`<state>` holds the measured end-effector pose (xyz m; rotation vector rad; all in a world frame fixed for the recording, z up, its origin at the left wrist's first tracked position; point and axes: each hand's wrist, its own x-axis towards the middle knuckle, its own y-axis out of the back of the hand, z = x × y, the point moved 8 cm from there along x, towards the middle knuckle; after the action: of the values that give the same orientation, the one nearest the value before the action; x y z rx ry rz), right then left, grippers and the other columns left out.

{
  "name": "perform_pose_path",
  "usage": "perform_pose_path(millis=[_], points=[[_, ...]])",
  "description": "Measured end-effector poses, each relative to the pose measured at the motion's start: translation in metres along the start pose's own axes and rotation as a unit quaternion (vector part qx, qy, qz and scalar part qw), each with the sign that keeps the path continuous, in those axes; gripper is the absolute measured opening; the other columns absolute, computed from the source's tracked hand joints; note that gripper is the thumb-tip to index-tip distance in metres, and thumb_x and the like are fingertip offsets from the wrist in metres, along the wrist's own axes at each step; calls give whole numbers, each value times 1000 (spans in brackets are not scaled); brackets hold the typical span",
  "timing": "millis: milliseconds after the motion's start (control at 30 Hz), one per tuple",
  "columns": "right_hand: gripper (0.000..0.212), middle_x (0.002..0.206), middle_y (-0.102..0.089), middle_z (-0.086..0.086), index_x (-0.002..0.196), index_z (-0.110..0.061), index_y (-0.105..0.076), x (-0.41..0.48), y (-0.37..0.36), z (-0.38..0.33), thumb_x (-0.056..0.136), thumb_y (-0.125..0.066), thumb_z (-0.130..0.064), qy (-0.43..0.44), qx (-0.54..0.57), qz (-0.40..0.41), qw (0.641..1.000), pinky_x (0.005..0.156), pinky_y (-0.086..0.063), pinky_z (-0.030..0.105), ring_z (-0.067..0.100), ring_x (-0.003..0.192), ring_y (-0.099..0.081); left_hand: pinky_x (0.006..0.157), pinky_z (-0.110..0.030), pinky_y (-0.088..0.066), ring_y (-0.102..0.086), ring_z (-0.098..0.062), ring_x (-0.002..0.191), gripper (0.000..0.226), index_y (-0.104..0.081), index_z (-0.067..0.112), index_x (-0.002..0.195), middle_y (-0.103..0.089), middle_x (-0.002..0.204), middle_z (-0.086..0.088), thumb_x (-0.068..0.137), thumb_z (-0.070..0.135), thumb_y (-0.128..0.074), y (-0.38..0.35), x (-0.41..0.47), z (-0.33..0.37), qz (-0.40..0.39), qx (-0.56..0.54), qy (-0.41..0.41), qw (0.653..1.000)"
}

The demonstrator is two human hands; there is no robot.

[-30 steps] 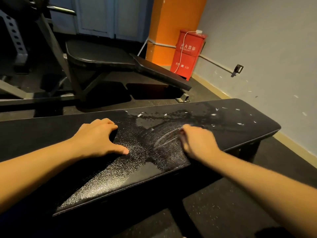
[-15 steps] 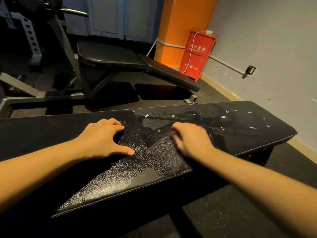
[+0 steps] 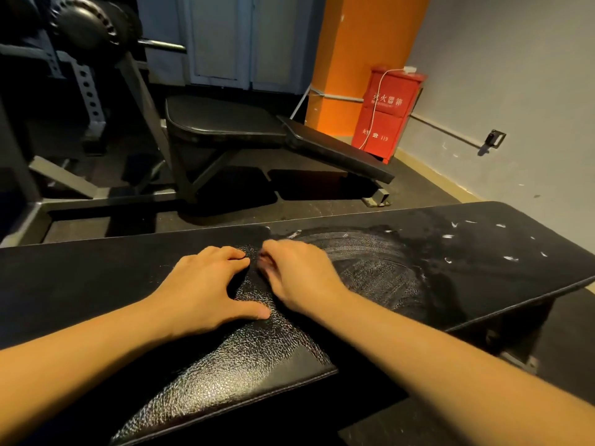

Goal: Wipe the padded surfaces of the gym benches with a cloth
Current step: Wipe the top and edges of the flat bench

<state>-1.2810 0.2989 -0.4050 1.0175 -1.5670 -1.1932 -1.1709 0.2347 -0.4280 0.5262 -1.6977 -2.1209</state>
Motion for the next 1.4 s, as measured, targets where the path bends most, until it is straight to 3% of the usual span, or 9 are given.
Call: perform_pose_path(millis=[200,267,433,600,800,900,1033,1200,1400], points=[[15,102,-72,15,102,-15,-61,-15,45,196,94,-57,-28,-255,-163,31,953,78,-57,43,38,92,-67,121,-39,-28,-26,-8,149,136,-39,30,155,-33,161,15,44,106,-21,-2,1,-1,11,-14,-6,1000],[14,100,-71,19,99,-8,-62,0,45,208,91,-61,-20,-288,-161,39,943,78,-57,43,40,91,-67,120,-40,-28,-26,-8,148,142,-39,30,155,-33,160,16,39,110,-18,-3,4,-2,-2,-15,-4,1000],[13,100,-71,14,103,-9,-63,61,13,106,90,-62,-13,-228,-37,52,972,68,-43,35,37,95,-67,115,-38,-33,-30,-9,144,117,-43,26,153,-36,156,16,60,96,-52,5,5,4,-25,-10,-3,1000],[23,110,-73,7,110,-22,-68,56,-9,12,98,-59,-39,-74,53,18,996,80,-50,39,34,106,-65,120,-32,-30,-29,-9,148,112,-42,23,154,-34,161,11,67,92,-56,12,-4,3,-28,6,-4,1000],[18,104,-71,11,98,-13,-61,30,29,178,98,-58,-31,-272,-128,46,953,68,-43,36,34,94,-67,124,-33,-19,-18,-14,155,130,-23,22,162,-17,170,4,60,98,-48,10,-14,-25,-61,15,28,998],[13,100,-70,13,99,-7,-63,42,26,183,94,-64,-19,-319,-131,53,937,65,-41,36,35,92,-67,123,-34,-21,-22,-15,152,133,-27,20,161,-21,166,3,57,102,-43,7,-8,-24,-68,22,15,997],[14,104,-72,12,104,-10,-66,83,0,91,94,-62,-19,-238,-39,39,970,68,-41,33,35,97,-68,125,-39,-20,-26,-17,149,151,-35,18,157,-28,162,0,41,113,-16,3,3,-27,-75,72,-3,995],[26,110,-70,9,114,-15,-61,92,-19,-17,101,-55,-37,-70,-20,16,997,71,-40,36,32,104,-66,128,-43,-9,-16,-17,155,134,-24,17,161,-18,168,-1,59,102,-35,3,0,-26,-89,89,9,992],[17,107,-72,11,103,-18,-63,30,25,164,97,-55,-32,-241,-134,25,961,72,-46,39,35,98,-67,128,-44,-8,-11,-16,156,147,-16,19,163,-12,170,1,48,110,-22,-3,-1,-33,-90,68,4,994]])
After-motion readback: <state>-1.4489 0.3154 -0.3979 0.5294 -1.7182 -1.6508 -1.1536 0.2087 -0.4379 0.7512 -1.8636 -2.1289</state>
